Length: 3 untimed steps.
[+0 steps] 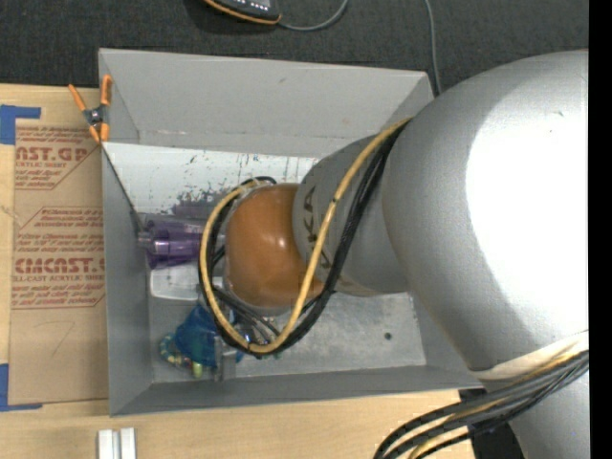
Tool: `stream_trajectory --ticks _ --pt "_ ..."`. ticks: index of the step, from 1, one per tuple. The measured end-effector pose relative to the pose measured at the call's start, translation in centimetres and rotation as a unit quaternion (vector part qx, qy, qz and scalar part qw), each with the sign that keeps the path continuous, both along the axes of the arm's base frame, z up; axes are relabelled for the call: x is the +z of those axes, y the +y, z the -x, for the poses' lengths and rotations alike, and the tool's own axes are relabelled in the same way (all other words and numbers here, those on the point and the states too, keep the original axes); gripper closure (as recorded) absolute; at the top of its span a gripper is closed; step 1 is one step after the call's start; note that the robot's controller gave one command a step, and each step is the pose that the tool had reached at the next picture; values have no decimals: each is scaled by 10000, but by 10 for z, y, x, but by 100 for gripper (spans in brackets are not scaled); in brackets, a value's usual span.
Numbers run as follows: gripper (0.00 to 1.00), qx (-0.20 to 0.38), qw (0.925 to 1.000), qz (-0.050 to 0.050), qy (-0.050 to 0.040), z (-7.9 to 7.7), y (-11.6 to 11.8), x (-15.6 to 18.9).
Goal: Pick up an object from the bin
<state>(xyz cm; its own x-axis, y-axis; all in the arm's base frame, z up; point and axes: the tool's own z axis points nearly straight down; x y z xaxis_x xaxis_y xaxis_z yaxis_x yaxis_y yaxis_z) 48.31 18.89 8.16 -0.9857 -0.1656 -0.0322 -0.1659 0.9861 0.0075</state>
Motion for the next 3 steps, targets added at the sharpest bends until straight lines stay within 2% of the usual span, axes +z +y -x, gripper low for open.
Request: stream_trajectory --ticks 1,3 --pt "100 -58 10000 -38 -54 -8 14 -7" --pt "100 -58 10000 -38 -54 -8 14 -7"
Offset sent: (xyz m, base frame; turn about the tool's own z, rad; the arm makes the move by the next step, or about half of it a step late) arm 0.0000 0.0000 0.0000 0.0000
